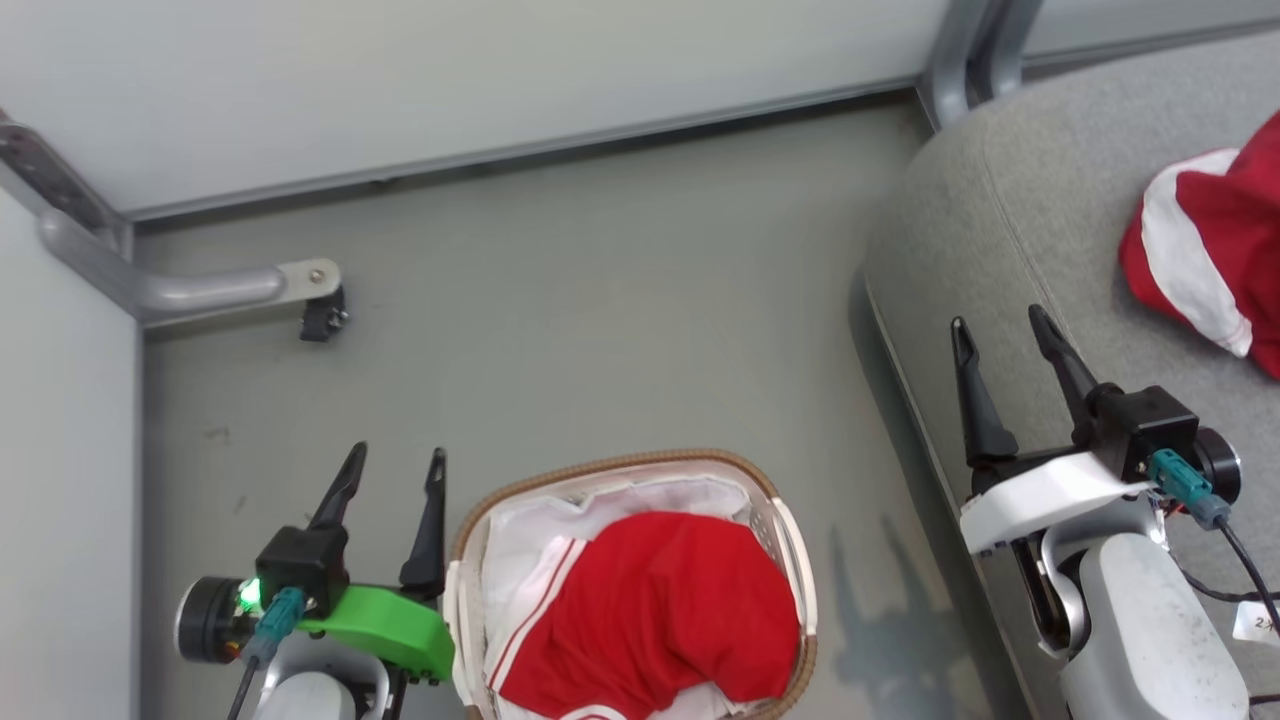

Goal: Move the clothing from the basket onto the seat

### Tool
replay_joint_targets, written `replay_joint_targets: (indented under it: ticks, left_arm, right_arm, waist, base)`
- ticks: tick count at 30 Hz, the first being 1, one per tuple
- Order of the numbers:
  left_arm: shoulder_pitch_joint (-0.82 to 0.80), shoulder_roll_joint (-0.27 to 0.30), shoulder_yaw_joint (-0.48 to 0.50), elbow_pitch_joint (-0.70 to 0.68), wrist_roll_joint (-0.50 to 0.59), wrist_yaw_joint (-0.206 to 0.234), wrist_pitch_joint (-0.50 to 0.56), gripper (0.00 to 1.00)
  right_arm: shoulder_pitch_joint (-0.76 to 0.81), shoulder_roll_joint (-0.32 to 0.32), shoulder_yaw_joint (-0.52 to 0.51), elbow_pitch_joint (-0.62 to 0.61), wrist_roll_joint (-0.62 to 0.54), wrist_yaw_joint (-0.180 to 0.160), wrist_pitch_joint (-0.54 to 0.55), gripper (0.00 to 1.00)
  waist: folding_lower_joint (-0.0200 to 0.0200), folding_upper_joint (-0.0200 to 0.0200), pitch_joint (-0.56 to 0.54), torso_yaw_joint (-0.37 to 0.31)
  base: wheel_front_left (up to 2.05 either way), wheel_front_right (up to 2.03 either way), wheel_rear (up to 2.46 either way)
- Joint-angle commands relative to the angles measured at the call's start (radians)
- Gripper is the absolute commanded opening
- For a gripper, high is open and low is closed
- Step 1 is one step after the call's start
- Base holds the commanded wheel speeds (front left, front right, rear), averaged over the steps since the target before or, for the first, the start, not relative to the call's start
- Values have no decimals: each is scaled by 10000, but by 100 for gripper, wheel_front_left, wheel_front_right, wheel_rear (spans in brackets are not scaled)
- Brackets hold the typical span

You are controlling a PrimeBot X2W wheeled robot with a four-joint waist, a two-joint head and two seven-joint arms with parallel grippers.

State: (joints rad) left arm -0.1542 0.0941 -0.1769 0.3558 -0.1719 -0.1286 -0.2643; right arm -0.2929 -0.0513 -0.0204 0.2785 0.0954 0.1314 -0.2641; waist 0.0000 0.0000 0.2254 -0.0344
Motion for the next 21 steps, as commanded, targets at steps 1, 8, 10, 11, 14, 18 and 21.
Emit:
replay_joint_targets:
  ticks: [1,8,10,11,14,18,21]
  left_arm:
    - [224,-47,157,19,112,-32,-2,100]
    - [771,-175,794,98,299,-32,-2,100]
    - [944,-228,935,95,309,-32,-2,100]
    - [1015,-239,985,86,306,-32,-2,100]
    - [1237,-294,1083,44,316,-32,-2,100]
    - [1496,-333,1181,44,235,-32,-2,100]
    - [1655,-369,1007,-18,89,-32,-2,100]
  right_arm:
    - [264,-77,38,-49,149,-12,-6,100]
    - [821,-33,424,158,274,-12,-6,100]
    - [1008,-33,453,212,321,-12,-6,100]
    - [1096,-31,454,255,364,-12,-6,100]
    - [1338,-24,472,305,418,-12,-6,100]
    - [1578,-20,476,355,464,-12,-6,100]
    - [1695,-18,491,379,547,-12,-6,100]
  waist:
    - [0,0,-695,553]
    - [0,0,-1287,599]
    - [0,0,-1427,595]
    - [0,0,-1485,591]
    - [0,0,-1608,569]
    - [0,0,-1706,552]
    - [0,0,-1758,547]
  base:
    - [0,0,0]
    - [0,0,0]
    - [0,0,0]
    - [0,0,0]
    - [0,0,0]
    - [0,0,0]
    - [0,0,0]
